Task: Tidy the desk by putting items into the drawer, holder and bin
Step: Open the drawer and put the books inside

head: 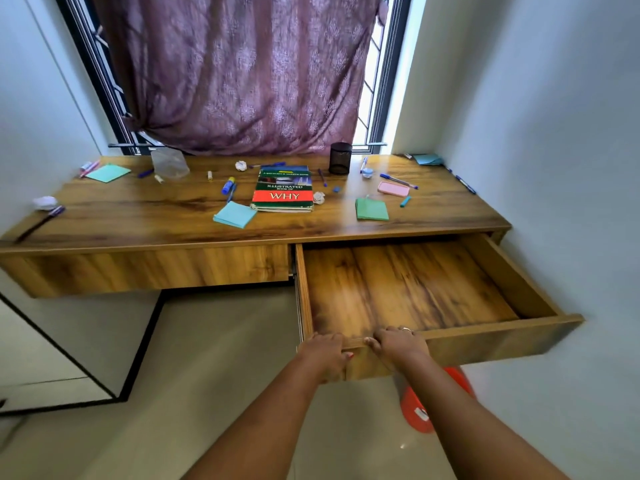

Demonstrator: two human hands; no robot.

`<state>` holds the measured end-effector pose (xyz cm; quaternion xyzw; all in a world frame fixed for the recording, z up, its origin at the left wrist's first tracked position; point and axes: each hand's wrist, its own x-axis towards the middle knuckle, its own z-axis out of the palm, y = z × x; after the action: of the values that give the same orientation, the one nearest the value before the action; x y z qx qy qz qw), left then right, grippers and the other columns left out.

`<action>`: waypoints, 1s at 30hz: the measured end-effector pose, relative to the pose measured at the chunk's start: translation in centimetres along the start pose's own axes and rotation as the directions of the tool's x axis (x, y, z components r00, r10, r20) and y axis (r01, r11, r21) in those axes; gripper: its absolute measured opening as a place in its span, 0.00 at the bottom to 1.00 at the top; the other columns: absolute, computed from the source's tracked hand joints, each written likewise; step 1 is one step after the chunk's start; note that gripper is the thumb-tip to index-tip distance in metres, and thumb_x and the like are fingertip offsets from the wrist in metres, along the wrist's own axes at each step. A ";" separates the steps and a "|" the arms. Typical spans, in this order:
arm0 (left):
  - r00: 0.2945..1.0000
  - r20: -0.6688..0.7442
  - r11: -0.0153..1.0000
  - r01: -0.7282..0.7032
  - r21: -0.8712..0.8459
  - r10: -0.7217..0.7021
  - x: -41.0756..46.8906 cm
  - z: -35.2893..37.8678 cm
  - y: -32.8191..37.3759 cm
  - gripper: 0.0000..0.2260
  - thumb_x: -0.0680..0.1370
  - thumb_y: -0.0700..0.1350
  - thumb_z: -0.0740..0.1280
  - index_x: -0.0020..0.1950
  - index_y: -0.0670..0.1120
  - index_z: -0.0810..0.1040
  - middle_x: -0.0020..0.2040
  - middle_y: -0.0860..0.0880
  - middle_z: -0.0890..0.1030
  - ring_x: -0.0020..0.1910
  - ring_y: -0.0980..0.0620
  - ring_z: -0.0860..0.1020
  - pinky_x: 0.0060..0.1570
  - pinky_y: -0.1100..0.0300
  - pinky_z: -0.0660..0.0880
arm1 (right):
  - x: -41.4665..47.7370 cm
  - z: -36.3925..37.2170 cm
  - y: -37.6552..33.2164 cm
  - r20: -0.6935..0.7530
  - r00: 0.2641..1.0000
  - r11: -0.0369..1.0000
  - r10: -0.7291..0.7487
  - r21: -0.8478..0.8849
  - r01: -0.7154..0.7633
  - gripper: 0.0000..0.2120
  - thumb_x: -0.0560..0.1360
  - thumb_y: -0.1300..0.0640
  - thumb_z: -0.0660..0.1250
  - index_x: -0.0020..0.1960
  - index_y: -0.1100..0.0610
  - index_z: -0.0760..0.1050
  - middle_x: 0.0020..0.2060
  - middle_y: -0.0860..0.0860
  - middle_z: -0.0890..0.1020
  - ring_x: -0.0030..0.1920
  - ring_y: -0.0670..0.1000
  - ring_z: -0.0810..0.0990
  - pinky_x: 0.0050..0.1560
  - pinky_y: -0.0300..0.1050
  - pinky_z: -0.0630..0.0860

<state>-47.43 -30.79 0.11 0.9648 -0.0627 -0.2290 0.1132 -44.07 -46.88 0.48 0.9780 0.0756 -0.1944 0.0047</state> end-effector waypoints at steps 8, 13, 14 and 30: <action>0.997 0.007 0.996 0.078 -0.035 -0.077 -0.9 -0.2 0.5 0.25 0.81 0.57 0.54 0.73 0.44 0.61 0.71 0.44 0.67 0.69 0.44 0.66 0.66 0.50 0.65 | -0.8 -0.5 0.1 -0.023 0.999 0.999 -0.035 0.002 0.035 0.21 0.79 0.39 0.51 0.64 0.48 0.72 0.60 0.51 0.77 0.62 0.53 0.73 0.58 0.52 0.69; 0.993 0.039 0.994 0.112 0.011 -0.112 -0.3 0.0 0.8 0.29 0.79 0.58 0.57 0.74 0.44 0.57 0.72 0.44 0.65 0.71 0.44 0.64 0.67 0.49 0.64 | -0.9 -0.6 0.2 -0.032 0.998 0.998 -0.057 0.018 0.058 0.20 0.79 0.39 0.52 0.63 0.47 0.72 0.59 0.50 0.77 0.61 0.53 0.73 0.59 0.53 0.69; 0.992 0.048 0.993 0.117 -0.014 -0.116 -0.2 0.0 0.8 0.29 0.79 0.59 0.59 0.74 0.44 0.58 0.72 0.44 0.65 0.70 0.44 0.65 0.67 0.49 0.65 | -0.9 -0.7 0.2 -0.032 0.998 0.998 -0.058 0.021 0.059 0.20 0.80 0.40 0.52 0.62 0.48 0.73 0.58 0.50 0.78 0.60 0.53 0.74 0.57 0.52 0.71; 0.942 -0.066 0.329 0.049 -0.943 -0.330 3.0 -6.4 -5.9 0.05 0.80 0.46 0.62 0.53 0.49 0.75 0.52 0.50 0.76 0.52 0.51 0.74 0.43 0.57 0.70 | 5.0 -4.7 -8.5 0.039 0.983 0.954 -0.177 0.254 0.161 0.14 0.79 0.53 0.62 0.63 0.56 0.74 0.55 0.53 0.79 0.52 0.52 0.79 0.53 0.45 0.77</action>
<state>-41.41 -24.42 2.96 0.7487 0.2067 -0.1138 0.6195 -38.93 -37.58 3.12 0.9543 0.1337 -0.2321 -0.1328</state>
